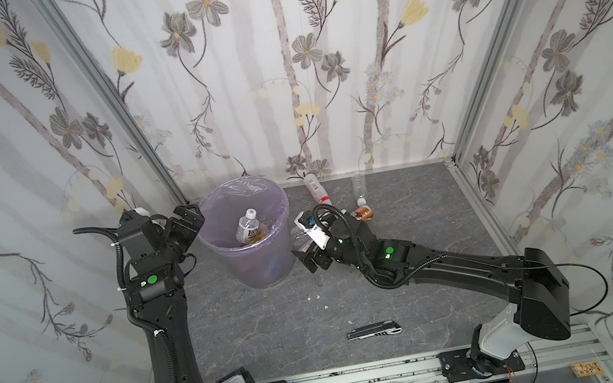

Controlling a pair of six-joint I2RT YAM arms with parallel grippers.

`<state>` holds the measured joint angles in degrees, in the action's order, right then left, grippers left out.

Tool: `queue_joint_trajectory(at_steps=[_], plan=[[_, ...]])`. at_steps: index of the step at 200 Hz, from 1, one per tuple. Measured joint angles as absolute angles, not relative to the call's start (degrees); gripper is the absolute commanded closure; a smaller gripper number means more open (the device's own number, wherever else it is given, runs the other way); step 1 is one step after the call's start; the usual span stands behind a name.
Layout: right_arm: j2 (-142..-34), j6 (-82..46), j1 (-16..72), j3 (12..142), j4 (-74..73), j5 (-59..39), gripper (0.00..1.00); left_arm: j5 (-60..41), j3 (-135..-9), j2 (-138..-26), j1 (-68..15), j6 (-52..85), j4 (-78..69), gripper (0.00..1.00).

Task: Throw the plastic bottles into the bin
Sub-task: 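Withdraw the right gripper from the bin toward the bottle pile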

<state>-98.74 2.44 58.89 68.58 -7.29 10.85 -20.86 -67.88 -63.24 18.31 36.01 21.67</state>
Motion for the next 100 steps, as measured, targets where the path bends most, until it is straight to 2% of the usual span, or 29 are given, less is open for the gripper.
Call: queue_joint_trajectory(at_steps=[43,100], plan=[[-106.4,-2.1,62.4,69.7,-15.0,12.6,0.00,-21.1,-66.6,-61.6,18.2,36.1,21.7,0.00],[-116.8,-8.2,62.3,78.0,-19.5,17.3,0.00,-21.5,-65.4,-60.1,18.2,36.4,21.7,0.00]])
